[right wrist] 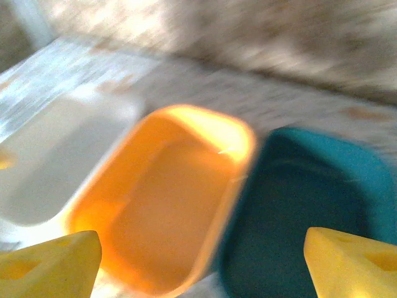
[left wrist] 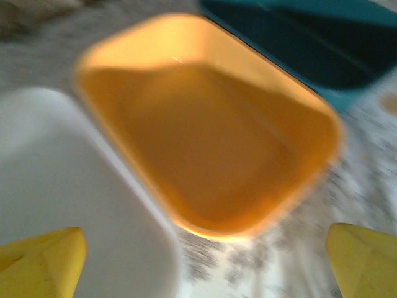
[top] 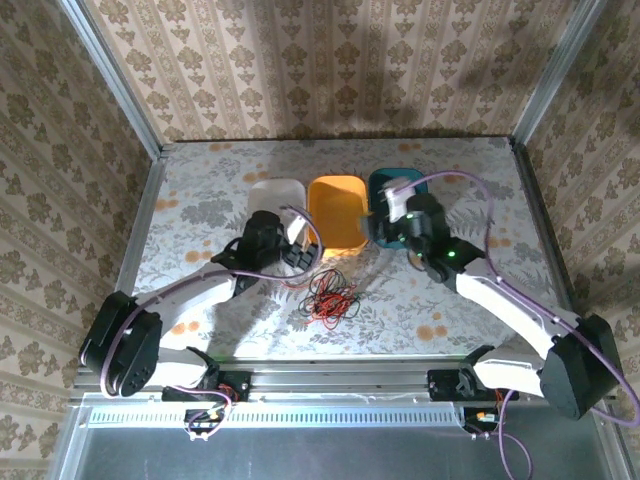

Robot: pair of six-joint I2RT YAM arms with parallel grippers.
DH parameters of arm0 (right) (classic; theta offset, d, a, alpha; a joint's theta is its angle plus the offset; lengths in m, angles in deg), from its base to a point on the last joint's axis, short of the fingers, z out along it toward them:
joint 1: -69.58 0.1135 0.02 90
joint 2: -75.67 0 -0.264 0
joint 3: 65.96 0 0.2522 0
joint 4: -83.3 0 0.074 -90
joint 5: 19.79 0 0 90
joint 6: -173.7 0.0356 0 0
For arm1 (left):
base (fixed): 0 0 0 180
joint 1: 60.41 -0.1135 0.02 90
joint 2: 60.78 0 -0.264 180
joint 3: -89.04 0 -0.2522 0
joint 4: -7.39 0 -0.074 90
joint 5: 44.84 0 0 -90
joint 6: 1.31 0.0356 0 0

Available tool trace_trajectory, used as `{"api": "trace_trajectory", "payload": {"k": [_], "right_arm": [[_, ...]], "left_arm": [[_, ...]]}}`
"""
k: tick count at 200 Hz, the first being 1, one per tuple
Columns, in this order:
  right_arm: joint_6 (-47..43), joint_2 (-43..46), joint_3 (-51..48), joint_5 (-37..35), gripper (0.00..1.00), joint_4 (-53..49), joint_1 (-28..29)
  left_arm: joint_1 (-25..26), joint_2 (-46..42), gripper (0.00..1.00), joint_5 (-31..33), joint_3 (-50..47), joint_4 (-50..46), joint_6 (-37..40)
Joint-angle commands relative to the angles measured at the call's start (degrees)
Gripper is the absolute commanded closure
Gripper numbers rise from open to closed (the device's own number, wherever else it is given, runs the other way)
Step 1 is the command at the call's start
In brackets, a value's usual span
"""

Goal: Untangle the cables

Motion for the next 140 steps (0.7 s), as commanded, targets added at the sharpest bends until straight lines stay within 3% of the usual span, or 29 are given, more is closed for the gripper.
{"api": "trace_trajectory", "payload": {"k": [1, 29, 59, 99, 140], "right_arm": [[-3.73, -4.2, 2.22, 8.11, 0.16, -15.61, 5.63], [-4.94, -9.36, 3.18, 8.48, 0.17, -17.63, 9.23], [-4.23, -13.42, 1.85, 6.83, 0.17, -16.14, 9.39], [-2.98, -12.81, -0.15, 5.36, 0.21, -15.21, 9.4], [-2.06, -10.56, -0.41, 4.67, 0.23, -19.12, 9.39]], "left_arm": [[0.5, -0.67, 0.0, -9.93, 1.79, -9.92, -0.12], [0.5, -1.86, 0.0, -11.84, 2.27, -16.56, 1.74], [1.62, -2.68, 0.0, -8.75, -0.02, -16.7, 0.82], [4.55, -1.93, 0.0, -4.3, 0.08, -14.09, -1.01], [7.11, 0.68, 0.0, -2.33, 3.19, -16.76, 2.29]]}}
